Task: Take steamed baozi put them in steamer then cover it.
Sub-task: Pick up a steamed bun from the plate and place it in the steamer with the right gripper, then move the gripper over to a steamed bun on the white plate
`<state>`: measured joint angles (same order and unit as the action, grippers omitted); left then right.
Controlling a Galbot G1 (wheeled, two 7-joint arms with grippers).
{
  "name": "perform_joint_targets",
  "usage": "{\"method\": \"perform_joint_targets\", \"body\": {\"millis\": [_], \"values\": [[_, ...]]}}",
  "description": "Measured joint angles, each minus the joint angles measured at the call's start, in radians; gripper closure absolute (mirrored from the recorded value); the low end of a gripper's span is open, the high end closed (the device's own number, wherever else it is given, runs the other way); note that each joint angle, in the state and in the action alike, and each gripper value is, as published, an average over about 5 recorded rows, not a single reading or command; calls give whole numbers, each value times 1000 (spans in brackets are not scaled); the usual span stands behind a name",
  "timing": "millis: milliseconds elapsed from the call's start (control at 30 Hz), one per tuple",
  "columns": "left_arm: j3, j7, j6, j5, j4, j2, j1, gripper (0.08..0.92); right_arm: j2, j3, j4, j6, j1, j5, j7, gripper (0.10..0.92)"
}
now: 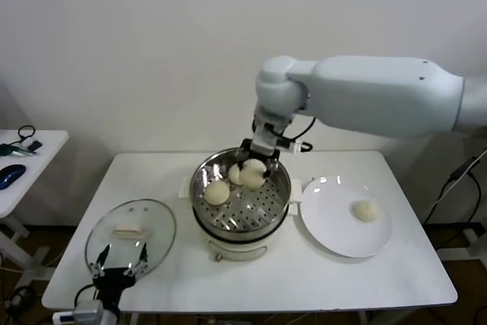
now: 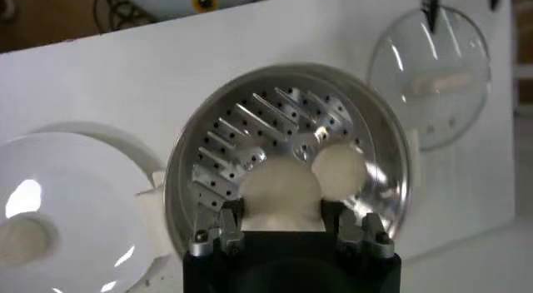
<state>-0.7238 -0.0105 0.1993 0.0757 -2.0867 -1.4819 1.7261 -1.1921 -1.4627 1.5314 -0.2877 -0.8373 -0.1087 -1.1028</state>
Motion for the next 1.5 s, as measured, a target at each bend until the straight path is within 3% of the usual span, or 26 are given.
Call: {"method": "perform_joint_targets", "body": {"millis": [667,1000,1233,1500], "values": [[-8,-3,-7,4,14,-5,4,177,-98,-10,-20,-54,183,205,26,396],[-8,-5,-9,3,6,-10,8,177,-109,11,-63,-79,190,242,64,213],[-7,-4,-5,-1,-1,-11,12,177,-73,18,-93,-99,131,170,55,203],[-4,-4,-6,-1,-2,-10,12,177,65,-66,-178,-19,-11,-73,-2,203]]}}
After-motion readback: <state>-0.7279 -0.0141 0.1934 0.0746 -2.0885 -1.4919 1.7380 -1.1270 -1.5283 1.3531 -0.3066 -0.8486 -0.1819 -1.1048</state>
